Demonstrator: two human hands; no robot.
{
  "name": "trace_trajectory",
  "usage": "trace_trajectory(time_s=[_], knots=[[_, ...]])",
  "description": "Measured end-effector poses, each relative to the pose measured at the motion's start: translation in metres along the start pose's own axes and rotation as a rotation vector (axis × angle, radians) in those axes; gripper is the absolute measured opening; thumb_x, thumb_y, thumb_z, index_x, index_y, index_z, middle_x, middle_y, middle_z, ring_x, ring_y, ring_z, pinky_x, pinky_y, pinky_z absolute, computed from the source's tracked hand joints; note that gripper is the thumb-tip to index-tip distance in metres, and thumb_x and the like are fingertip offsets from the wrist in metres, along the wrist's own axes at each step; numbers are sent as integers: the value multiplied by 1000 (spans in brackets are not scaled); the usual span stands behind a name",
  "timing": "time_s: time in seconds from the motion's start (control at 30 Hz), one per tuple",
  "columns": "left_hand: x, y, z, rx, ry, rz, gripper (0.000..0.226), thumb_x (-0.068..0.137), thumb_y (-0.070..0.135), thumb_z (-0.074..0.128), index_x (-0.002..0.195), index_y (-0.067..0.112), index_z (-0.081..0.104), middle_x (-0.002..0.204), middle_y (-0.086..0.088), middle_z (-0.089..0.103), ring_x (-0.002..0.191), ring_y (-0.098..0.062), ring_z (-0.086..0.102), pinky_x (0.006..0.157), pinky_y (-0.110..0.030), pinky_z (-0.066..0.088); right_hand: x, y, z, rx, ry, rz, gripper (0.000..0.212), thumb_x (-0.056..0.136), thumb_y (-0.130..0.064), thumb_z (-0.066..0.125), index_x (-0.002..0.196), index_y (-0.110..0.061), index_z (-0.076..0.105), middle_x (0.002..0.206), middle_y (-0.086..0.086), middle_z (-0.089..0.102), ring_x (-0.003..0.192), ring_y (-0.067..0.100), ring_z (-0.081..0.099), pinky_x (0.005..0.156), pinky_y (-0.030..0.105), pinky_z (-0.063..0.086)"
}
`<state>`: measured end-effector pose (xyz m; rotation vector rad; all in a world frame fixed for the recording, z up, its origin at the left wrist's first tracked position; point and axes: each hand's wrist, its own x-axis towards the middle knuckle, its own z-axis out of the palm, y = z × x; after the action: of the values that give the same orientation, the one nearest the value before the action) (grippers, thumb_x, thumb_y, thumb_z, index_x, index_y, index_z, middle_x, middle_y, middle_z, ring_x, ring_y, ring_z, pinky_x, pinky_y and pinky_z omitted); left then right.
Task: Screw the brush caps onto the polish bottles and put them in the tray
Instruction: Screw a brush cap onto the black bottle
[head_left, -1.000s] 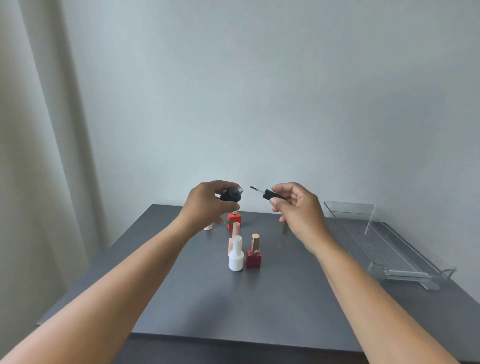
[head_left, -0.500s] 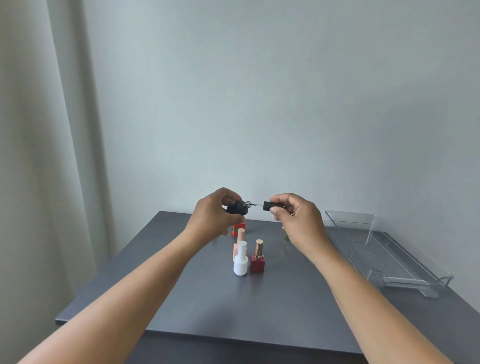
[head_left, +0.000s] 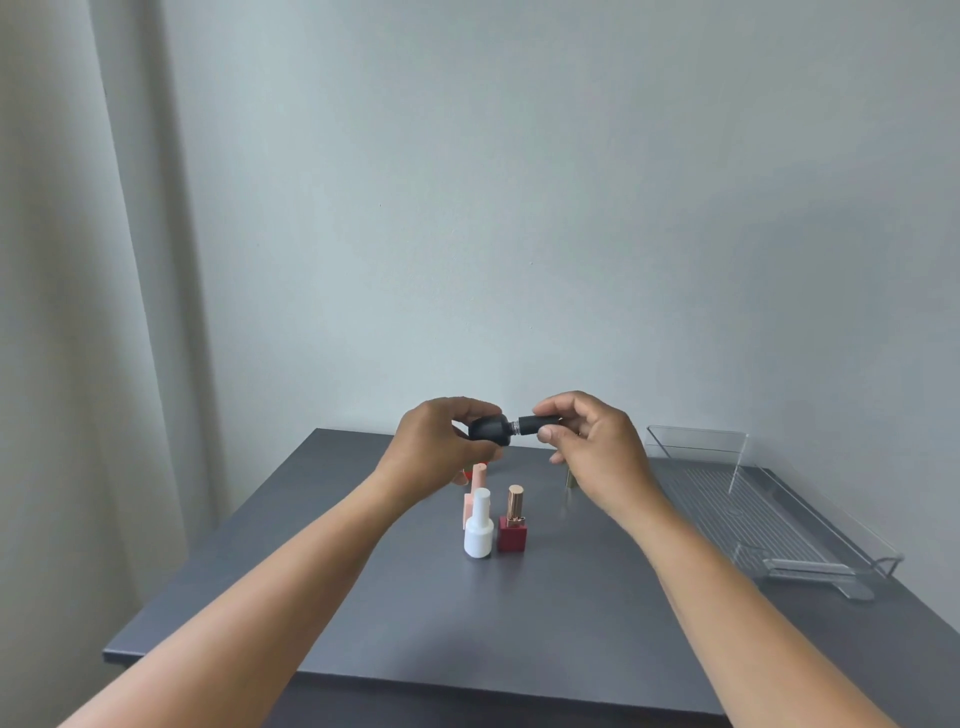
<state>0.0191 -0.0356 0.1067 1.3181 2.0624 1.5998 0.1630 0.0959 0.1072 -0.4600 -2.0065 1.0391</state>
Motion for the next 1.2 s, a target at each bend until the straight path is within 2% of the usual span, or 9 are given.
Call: trace_trajectory(time_s=[0.1, 0.2, 0.33, 0.47, 0.57, 0.73, 0.8, 1.07, 1.2], knots=[[-1, 0, 2, -27, 0, -15, 40, 73, 11, 83, 104, 32, 72, 99, 6, 71, 59, -6, 66, 48, -16, 50, 0, 2, 0, 9, -21, 14, 28, 87, -4, 63, 88, -31, 69, 86, -2, 74, 78, 18, 70, 69, 33, 58], [-1, -2, 3, -60, 15, -22, 35, 71, 10, 85, 100, 25, 71, 99, 5, 73, 75, -18, 71, 48, -18, 51, 1, 4, 0, 28, -15, 6, 23, 90, -8, 64, 88, -30, 68, 84, -2, 73, 69, 6, 69, 59, 25, 53], [-3, -3, 4, -78, 7, -14, 33, 71, 9, 85, 97, 23, 71, 96, 2, 76, 80, -22, 73, 48, -18, 50, 3, 5, -1, 41, 0, 31, 8, 92, -26, 64, 85, -29, 67, 65, -1, 71, 52, 10, 62, 51, 26, 49], [-4, -4, 5, -86, 0, -6, 33, 71, 9, 85, 97, 24, 71, 94, 1, 76, 79, -22, 73, 48, -18, 51, 2, 5, -2, 72, 3, 70, 26, 89, -44, 64, 81, -19, 64, 55, 7, 67, 41, 17, 54, 44, 28, 45], [-3, -5, 4, -78, 6, -7, 33, 71, 10, 85, 98, 24, 71, 95, 3, 76, 76, -19, 72, 48, -18, 50, 2, 4, -3, 117, -44, 96, 31, 87, -49, 65, 85, -18, 64, 61, 10, 70, 44, 19, 56, 45, 28, 46], [-1, -8, 2, -61, 22, -17, 34, 71, 10, 85, 99, 24, 71, 95, 7, 76, 78, -19, 72, 50, -20, 51, 2, 7, -4, 87, -161, 73, 9, 92, -23, 61, 100, -21, 64, 75, 5, 75, 56, 16, 64, 52, 29, 48], [-1, -8, 1, -60, 18, -10, 34, 71, 10, 85, 98, 25, 71, 93, 7, 76, 77, -20, 72, 50, -20, 51, 1, 8, -4, 88, -162, 98, 8, 94, -23, 59, 97, -17, 64, 74, 7, 76, 56, 18, 65, 52, 30, 48], [-2, -9, -2, -58, 5, 18, 34, 70, 14, 87, 95, 31, 71, 83, 9, 76, 68, -22, 70, 50, -20, 52, 2, 2, -1, -75, -114, 181, 73, 80, -79, 45, 63, -11, 66, 55, 9, 70, 41, 19, 60, 48, 24, 43], [0, -12, -5, -40, 17, 21, 35, 70, 13, 87, 96, 30, 71, 87, 13, 75, 71, -21, 71, 50, -23, 54, 6, 3, -4, -159, -183, 207, 80, 76, -88, 31, 77, -18, 71, 61, 3, 73, 43, 17, 62, 52, 27, 43]])
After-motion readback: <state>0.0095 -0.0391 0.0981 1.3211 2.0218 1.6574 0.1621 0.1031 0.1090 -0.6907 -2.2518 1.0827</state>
